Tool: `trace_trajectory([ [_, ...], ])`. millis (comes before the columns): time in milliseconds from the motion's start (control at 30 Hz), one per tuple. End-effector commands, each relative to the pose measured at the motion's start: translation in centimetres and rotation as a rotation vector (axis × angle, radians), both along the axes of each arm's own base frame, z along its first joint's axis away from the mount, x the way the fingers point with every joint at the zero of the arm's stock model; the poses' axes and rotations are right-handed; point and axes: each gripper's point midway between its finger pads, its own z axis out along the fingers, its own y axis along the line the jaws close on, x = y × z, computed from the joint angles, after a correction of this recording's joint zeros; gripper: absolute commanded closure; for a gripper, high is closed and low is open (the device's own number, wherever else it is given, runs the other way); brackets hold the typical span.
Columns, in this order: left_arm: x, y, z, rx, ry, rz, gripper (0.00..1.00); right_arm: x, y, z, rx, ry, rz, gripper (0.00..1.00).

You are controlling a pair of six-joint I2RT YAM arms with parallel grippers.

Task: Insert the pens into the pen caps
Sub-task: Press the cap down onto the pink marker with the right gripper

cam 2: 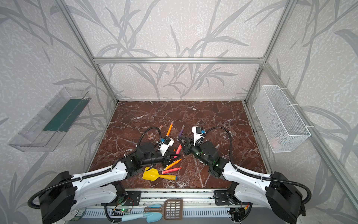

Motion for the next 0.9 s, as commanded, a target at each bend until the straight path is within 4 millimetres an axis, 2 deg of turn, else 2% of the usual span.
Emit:
trace_trajectory([
  [0, 5.1, 1.5, 7.7, -0.090, -0.217, 0.229, 1.00, -3.6, 2.1, -5.1, -0.119, 0.104, 0.165, 1.00],
  [100, 8.2, 3.8, 8.0, 0.001, -0.303, 0.428, 1.00, -4.0, 1.9, -6.9, -0.141, 0.197, 0.096, 1.00],
  [133, 8.9, 4.4, 8.4, 0.014, -0.330, 0.478, 1.00, -4.8, 2.3, -7.2, -0.152, 0.212, 0.100, 1.00],
  [267, 10.5, 6.2, 10.2, 0.042, -0.397, 0.607, 1.00, -5.0, 1.8, -8.7, -0.165, 0.263, 0.033, 1.00],
  [333, 10.7, 6.5, 10.9, 0.033, -0.419, 0.631, 1.00, -5.3, 2.0, -8.9, -0.172, 0.269, 0.031, 1.00],
  [467, 10.9, 5.7, 11.4, 0.030, -0.412, 0.607, 1.00, -6.4, 4.1, -8.6, -0.179, 0.246, 0.072, 1.00],
  [667, 10.9, 6.3, 11.9, 0.025, -0.414, 0.619, 1.00, -6.3, 4.8, -10.4, -0.226, 0.262, 0.053, 1.00],
  [800, 11.5, 7.1, 12.1, -0.050, -0.331, 0.573, 1.00, -6.9, 5.1, -9.2, -0.178, 0.192, 0.105, 1.00],
  [867, 11.7, 7.8, 12.7, -0.092, -0.311, 0.564, 1.00, -7.1, 5.2, -9.3, -0.189, 0.173, 0.123, 1.00],
])
